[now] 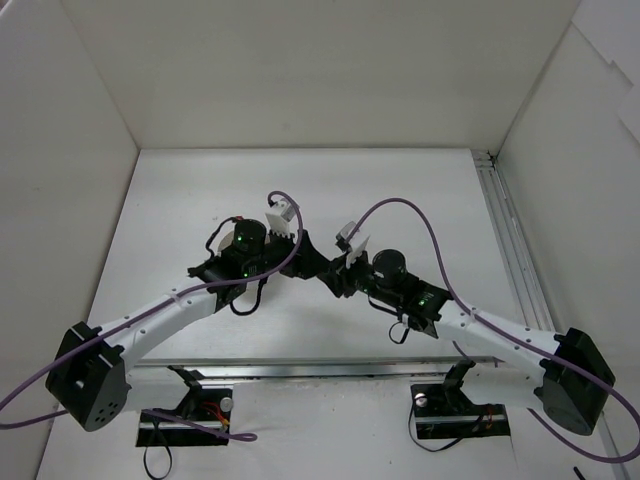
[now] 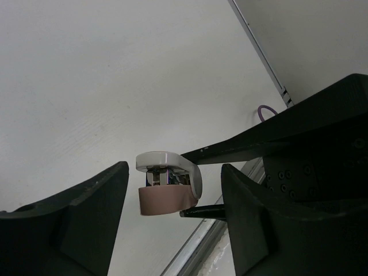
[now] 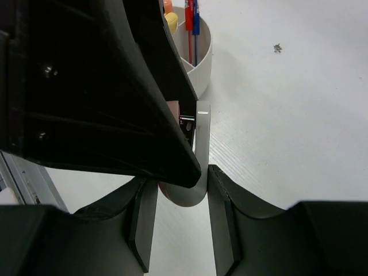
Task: Sort the stationery into containers
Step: Place the stapler in the storage box.
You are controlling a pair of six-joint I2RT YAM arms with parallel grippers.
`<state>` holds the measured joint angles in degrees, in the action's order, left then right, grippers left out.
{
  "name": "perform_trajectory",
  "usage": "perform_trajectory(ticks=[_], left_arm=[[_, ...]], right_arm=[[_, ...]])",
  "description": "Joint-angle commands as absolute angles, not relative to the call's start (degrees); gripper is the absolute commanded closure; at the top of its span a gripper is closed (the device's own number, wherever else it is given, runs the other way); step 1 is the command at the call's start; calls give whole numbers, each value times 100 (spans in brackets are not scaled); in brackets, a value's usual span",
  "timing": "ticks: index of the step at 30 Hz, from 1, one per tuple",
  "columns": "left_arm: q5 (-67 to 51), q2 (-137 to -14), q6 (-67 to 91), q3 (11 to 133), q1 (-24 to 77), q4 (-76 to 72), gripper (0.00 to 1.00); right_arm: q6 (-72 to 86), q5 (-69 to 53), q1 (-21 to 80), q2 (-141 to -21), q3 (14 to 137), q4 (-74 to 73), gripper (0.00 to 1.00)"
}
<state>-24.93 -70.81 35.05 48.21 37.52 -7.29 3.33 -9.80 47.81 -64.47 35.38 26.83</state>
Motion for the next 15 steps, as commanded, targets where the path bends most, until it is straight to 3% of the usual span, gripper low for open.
perform_trajectory(ticks=[1, 5, 7, 10, 11, 13, 15], left_arm=[[-2610, -7145, 3516, 5098, 3762, -1204, 44], [-2610, -7137, 3533, 5098, 3762, -1248, 61], [-2610, -7093, 3542, 5080, 3762, -1257, 76], [-2540, -7023, 3498, 5106, 3762, -1213, 96], [-2497, -6988, 3472, 5124, 3762, -1091, 98], [-2225, -6847, 3350, 5194, 3762, -889, 100], [-1700, -6585, 3279, 5229, 3762, -494, 100]], right_arm=[[509, -343, 4860, -6302, 3674, 3805, 86], [598, -53, 4869, -6144, 3586, 3972, 86], [624, -44, 4878, -6135, 3586, 3990, 85], [642, -105, 4869, -6187, 3586, 3990, 76], [650, -166, 4887, -6222, 3595, 3982, 60], [677, -220, 4878, -6240, 3595, 3973, 46], [703, -228, 4878, -6232, 3577, 3964, 10]])
